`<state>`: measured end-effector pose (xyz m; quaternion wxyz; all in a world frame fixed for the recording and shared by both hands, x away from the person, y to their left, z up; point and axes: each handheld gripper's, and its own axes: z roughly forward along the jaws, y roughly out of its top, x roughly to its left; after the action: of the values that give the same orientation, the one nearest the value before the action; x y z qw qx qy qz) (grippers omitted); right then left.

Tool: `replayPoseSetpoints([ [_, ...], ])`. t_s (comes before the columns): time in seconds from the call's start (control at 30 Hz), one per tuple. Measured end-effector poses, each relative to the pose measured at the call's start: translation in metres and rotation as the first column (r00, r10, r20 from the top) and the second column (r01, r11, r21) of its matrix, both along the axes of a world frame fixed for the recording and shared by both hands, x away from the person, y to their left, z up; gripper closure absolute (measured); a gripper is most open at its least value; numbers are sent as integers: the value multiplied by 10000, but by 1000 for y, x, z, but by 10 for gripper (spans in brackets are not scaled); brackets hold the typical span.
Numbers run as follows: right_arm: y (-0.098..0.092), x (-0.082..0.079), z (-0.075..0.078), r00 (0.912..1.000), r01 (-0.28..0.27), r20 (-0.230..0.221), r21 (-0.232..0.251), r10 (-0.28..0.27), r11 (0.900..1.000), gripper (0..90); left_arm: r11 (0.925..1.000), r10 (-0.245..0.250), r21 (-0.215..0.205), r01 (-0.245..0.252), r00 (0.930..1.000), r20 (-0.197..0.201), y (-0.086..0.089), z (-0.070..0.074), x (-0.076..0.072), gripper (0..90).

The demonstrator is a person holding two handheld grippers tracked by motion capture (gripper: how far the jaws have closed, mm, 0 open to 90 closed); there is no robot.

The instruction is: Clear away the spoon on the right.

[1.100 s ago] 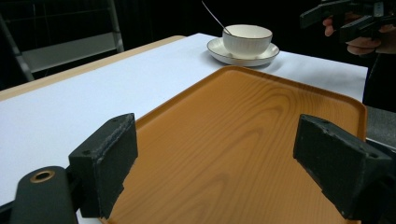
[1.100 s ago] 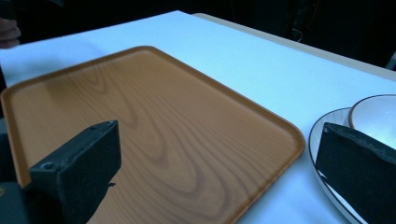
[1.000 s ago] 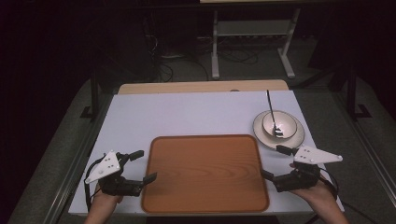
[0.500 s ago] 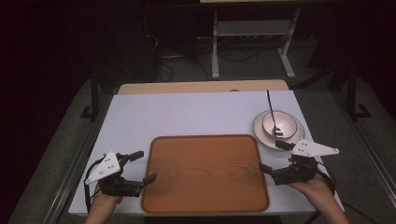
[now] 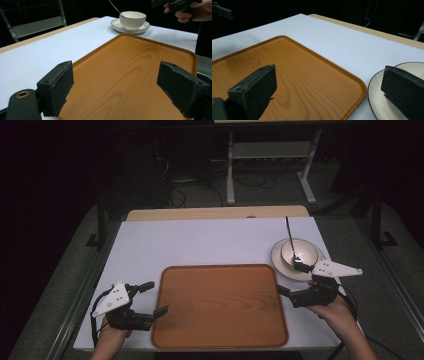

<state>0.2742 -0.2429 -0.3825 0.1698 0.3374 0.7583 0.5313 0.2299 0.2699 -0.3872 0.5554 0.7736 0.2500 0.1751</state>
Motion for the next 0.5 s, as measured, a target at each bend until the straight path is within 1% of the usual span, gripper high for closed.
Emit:
replayPoseSetpoints([
  [0.13, 0, 6, 0, 9999, 91, -57, 0, -91, 10000, 0, 10000, 13, -20, -13, 10000, -12, 1, 0, 0, 136],
  [0.27, 1, 8, 0, 9999, 116, -25, 28, -116, 9999, 0, 10000, 31, -13, -31, 10000, -4, 1, 0, -1, 136],
  [0.37, 1, 14, 3, 9999, 137, 39, 45, -137, 9999, 0, 10000, 42, -21, -42, 10000, -18, 1, 0, 0, 136],
  [0.43, 2, 15, 3, 9999, 146, 54, 41, -146, 9999, 0, 10000, 30, -22, -30, 10000, -12, 1, 0, 0, 136],
  [0.5, 2, 18, 3, 9998, 180, 33, 102, -180, 9998, 0, 9999, 68, -86, -68, 10000, -22, 2, 0, 0, 136],
])
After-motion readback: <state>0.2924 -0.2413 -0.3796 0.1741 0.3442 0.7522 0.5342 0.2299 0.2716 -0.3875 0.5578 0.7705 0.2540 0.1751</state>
